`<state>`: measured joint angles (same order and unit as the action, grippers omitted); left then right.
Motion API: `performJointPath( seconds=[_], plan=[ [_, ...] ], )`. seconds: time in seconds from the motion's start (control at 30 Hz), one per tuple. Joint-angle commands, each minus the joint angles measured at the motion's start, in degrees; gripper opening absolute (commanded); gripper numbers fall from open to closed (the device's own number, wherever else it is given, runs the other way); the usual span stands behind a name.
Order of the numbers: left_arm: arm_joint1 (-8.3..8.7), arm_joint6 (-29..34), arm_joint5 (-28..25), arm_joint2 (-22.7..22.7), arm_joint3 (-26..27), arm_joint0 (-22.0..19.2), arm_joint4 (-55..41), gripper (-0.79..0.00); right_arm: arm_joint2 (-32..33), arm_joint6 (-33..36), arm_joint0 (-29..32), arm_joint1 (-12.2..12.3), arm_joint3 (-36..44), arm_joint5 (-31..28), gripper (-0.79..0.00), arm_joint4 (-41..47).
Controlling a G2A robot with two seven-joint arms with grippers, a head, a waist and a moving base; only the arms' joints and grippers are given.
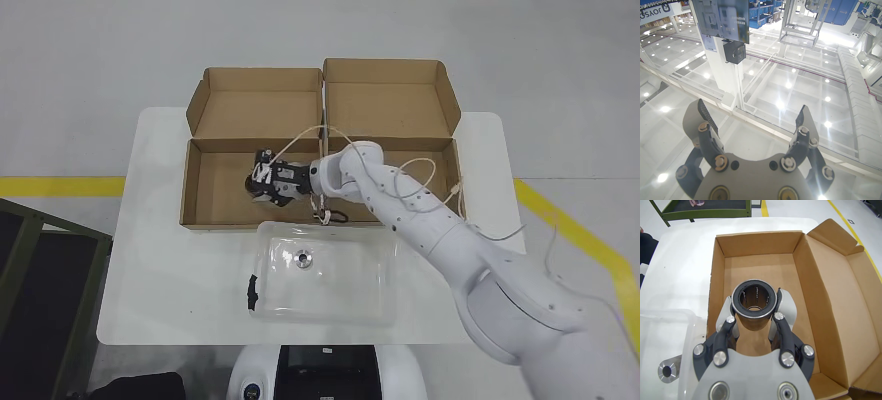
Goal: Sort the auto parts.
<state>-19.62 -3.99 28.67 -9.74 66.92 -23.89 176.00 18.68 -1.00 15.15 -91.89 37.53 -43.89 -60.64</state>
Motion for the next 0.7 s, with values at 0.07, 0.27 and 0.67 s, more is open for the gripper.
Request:
performJointPath(
  seconds=[0.07, 0.27, 0.67],
  plan=[
    [0.00, 0.0, 0.0, 0.0, 0.0, 0.0, 0.0, 0.000, -0.5, -0.6, -0.2, -2.0, -3.3, -0.2, -0.785, -0.7],
    [0.00, 0.0, 0.0, 0.0, 0.0, 0.0, 0.0, 0.000, -1.0, -1.7, -0.1, -4.5, -8.4, -0.9, -0.785, -1.7],
    [0.00, 0.0, 0.0, 0.0, 0.0, 0.0, 0.0, 0.000, -0.8, -3.9, -0.7, -7.8, -15.2, -1.8, -0.117, -3.7]
  ],
)
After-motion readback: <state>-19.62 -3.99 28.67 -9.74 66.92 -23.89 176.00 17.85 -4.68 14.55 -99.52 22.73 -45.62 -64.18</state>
